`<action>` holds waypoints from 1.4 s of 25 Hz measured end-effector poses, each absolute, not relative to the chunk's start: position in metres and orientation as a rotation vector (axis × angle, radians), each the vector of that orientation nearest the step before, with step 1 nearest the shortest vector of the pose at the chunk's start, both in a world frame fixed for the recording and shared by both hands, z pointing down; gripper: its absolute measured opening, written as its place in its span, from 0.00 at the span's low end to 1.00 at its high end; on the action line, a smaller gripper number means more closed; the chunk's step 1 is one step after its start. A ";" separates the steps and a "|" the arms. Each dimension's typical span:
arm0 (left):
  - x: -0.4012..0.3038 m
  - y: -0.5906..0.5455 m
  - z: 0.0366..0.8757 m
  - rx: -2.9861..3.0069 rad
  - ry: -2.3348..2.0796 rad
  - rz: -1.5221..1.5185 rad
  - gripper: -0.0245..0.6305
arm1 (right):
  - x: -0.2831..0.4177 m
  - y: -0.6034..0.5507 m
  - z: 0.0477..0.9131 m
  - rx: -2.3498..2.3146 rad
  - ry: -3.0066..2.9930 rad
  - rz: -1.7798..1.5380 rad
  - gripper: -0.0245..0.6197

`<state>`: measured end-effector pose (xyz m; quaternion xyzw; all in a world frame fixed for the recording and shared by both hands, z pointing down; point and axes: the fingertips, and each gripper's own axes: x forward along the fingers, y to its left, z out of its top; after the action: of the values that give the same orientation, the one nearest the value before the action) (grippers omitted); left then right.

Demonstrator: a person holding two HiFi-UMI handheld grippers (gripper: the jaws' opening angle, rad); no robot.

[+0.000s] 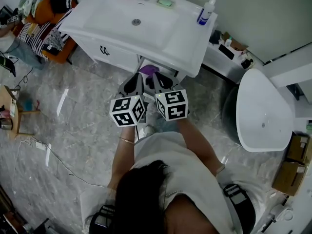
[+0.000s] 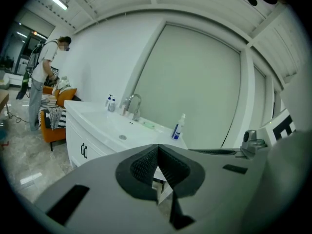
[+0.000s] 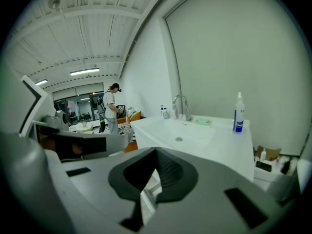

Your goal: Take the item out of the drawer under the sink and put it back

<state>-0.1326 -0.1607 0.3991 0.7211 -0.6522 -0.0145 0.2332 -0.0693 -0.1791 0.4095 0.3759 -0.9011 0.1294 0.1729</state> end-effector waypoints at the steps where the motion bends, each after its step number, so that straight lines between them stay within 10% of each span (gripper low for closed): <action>1: -0.131 -0.161 0.399 1.983 -1.790 -0.038 0.04 | -0.069 -0.179 0.409 1.067 -2.556 0.368 0.06; 23: -0.112 -0.176 0.430 1.951 -1.742 0.069 0.04 | -0.066 -0.190 0.434 0.974 -2.537 0.478 0.07; 26: -0.113 -0.177 0.442 1.929 -1.717 0.092 0.04 | -0.070 -0.187 0.449 0.902 -2.504 0.541 0.33; 35: -0.123 -0.183 0.481 1.839 -1.703 0.150 0.04 | -0.071 -0.194 0.478 0.862 -2.438 0.573 0.37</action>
<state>-0.1232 -0.1829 0.4807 0.6964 -0.6448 0.0567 0.3100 -0.0709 -0.1935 0.4782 0.3155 -0.8927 0.2097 0.2441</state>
